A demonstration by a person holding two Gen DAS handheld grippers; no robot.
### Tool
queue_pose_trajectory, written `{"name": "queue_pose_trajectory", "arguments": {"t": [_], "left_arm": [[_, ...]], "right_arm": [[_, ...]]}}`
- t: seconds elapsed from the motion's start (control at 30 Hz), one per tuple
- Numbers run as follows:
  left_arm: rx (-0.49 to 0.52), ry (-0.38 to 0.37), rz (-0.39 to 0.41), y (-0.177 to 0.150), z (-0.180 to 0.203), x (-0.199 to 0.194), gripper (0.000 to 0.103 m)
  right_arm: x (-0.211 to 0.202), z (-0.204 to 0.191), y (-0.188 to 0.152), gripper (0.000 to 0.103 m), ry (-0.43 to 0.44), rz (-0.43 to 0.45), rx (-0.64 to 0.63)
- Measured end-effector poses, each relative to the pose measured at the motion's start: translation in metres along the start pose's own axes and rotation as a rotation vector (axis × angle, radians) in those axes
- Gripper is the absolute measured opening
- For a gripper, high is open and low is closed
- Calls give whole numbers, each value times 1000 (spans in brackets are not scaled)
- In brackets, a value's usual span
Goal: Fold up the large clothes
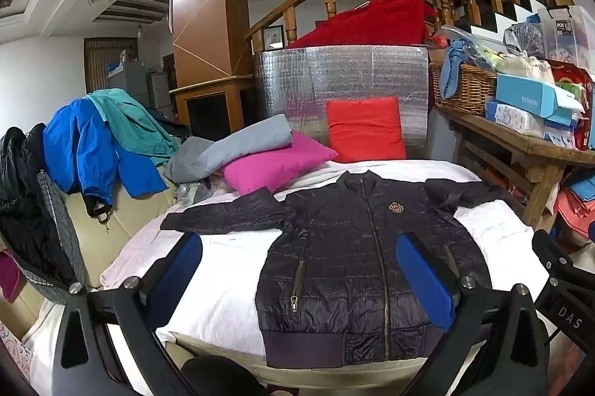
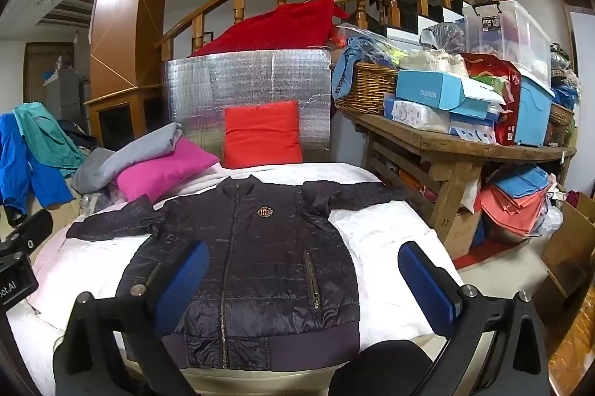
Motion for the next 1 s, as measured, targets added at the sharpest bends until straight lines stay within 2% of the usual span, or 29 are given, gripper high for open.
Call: {"name": "queue_pose_trajectory", "arguments": {"t": [0.7,1.0], "left_arm": [[-18,0,7,-3,-7,0,103],[3,11,-3,-5,-6,5,103]], "right_arm": [[2,-9,-4,103,4,-9,-21],[3,-7,-5,103,2,-8,-20]]}}
Point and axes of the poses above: each gripper's, at about its wrist camera, not at the fingertips, and x roughly the way its jaws point, z to its right, y to its top, the point moved 1 cm from there along x, roughly the way its jaws point, and after that the axes turned 1 degree about -x, right-handed, at the moved point
